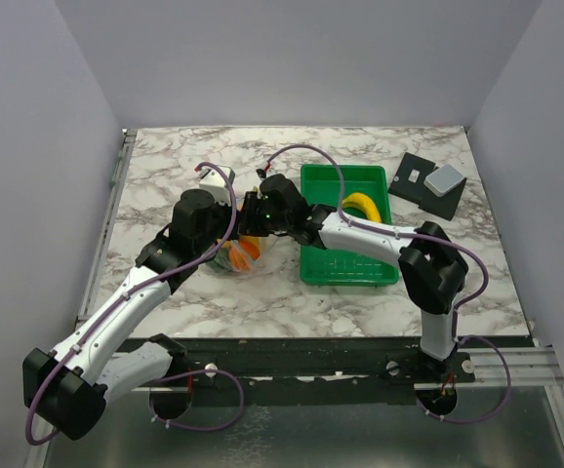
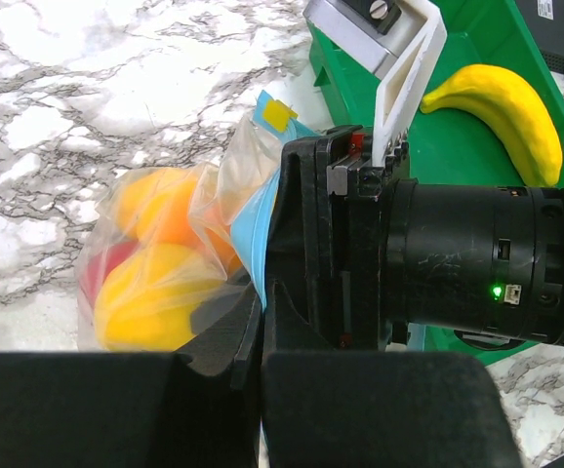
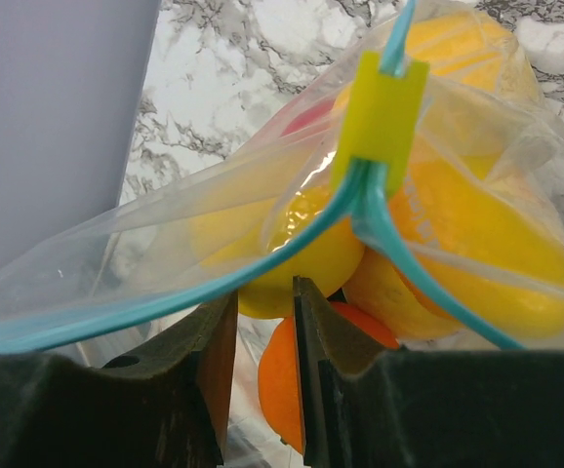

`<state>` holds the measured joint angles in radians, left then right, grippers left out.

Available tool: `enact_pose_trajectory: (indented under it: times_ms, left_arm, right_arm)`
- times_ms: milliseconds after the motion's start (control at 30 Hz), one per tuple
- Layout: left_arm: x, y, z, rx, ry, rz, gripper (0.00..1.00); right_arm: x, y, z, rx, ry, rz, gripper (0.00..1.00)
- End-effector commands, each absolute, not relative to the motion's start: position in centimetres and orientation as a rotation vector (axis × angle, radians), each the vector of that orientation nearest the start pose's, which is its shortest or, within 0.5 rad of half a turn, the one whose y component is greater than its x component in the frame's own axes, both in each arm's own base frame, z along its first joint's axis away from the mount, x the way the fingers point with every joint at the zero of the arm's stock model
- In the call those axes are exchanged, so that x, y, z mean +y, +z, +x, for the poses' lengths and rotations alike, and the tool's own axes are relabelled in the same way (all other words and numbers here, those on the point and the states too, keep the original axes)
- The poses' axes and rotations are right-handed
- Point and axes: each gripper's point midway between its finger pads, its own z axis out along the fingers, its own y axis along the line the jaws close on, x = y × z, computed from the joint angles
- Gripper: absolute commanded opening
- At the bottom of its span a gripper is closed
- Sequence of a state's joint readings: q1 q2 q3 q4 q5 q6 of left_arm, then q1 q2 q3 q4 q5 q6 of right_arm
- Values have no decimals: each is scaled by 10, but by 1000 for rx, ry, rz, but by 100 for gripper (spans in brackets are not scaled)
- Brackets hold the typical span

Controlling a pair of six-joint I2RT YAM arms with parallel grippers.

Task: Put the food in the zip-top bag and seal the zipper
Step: Place the fake fruit in the zipper food storage bag.

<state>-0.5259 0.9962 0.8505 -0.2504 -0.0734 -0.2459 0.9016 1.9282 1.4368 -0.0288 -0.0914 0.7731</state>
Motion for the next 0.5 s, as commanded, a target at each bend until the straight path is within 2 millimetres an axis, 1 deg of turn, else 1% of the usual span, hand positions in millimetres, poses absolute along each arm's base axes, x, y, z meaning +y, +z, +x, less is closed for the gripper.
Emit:
enact_pose_trajectory:
  times_ms: [0,100,267,400,467]
  left_arm:
    - [-176,231,297,1956,-465,241,0]
    - [-175,231,297,1957,-463,238,0]
    - [-174,231,298,1958,-456,231,0]
    - [-171,230,299,1961,-438,222,0]
    - [-171,230,299,1960,-435,219,0]
  right_arm:
    - [469,157,307,2269,1061,-226,32]
    - [463,172,311,2229,1041,-219,32]
    - [453,206,311,2159,1028,-229,34]
    - [442,225,309,2126,1008,-237,35]
    - [433,231,309,2116,970,-246,35]
